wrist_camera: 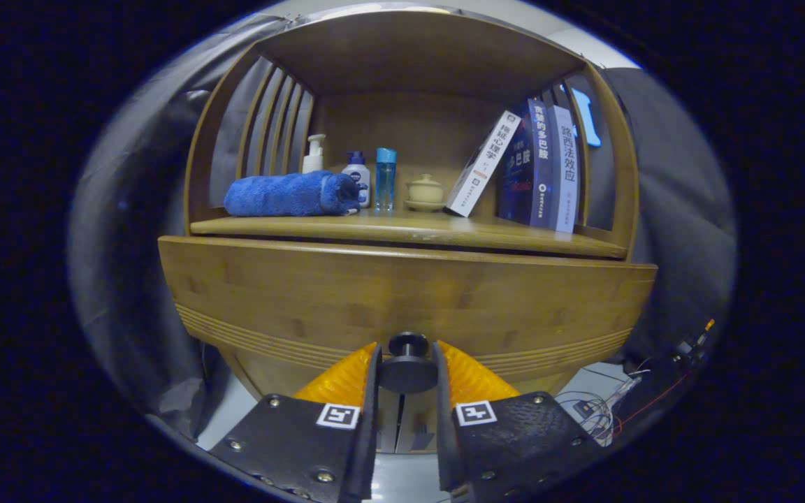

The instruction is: Pull open the drawer, take out the items inside it, and place them on the countertop above the cabinet.

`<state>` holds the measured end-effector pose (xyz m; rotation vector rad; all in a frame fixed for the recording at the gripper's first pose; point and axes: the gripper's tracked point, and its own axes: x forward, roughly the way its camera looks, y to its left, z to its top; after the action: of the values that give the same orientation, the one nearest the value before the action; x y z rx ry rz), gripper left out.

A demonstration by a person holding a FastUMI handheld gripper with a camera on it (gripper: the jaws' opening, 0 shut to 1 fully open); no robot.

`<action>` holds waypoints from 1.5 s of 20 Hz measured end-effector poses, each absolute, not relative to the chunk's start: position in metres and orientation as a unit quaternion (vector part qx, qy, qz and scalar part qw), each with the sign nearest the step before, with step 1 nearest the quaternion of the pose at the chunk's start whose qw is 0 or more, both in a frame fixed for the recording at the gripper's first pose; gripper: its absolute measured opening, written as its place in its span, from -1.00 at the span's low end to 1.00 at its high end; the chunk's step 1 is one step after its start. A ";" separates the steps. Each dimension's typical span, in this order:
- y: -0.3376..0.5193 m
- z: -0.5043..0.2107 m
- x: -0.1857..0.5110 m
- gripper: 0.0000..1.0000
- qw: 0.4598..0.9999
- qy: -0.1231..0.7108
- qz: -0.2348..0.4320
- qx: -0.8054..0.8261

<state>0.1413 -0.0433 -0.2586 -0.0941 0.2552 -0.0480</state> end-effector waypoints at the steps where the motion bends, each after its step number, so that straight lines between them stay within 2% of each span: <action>1: -0.043 -0.258 0.134 -0.29 0.991 0.120 -0.023 -0.055; 11: -0.043 -0.258 0.073 -0.28 0.993 0.108 -0.019 -0.049; 17: -0.043 -0.255 0.031 -0.29 0.995 0.084 -0.044 -0.044; 18: -0.042 -0.257 0.027 -0.43 0.993 0.095 -0.041 -0.058; 30: -0.039 -0.266 -0.041 -0.43 0.992 0.104 -0.037 -0.056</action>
<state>-0.0409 -0.0386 -0.2661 -0.1114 0.2088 -0.0741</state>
